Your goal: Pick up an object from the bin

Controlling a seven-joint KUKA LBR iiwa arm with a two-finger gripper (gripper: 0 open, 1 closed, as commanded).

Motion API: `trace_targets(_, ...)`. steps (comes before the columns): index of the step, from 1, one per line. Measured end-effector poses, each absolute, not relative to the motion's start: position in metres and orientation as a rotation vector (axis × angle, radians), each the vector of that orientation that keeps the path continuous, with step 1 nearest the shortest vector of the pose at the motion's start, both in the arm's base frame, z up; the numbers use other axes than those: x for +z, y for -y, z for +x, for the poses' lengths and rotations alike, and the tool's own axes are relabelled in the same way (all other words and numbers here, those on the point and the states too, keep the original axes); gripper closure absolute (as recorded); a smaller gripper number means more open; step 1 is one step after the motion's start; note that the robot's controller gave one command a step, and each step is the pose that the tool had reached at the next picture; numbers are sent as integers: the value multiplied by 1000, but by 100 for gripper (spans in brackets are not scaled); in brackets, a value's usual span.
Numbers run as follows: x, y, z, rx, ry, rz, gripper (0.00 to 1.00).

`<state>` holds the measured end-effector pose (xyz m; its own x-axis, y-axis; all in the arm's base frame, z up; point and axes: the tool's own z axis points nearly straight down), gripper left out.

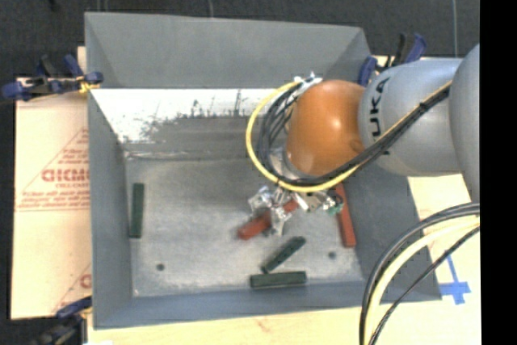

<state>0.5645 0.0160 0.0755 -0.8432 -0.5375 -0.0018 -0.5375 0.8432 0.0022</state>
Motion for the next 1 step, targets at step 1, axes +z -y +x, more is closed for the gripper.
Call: trace_targets(1,91,-15,572,-12,-2941,-1103,100)
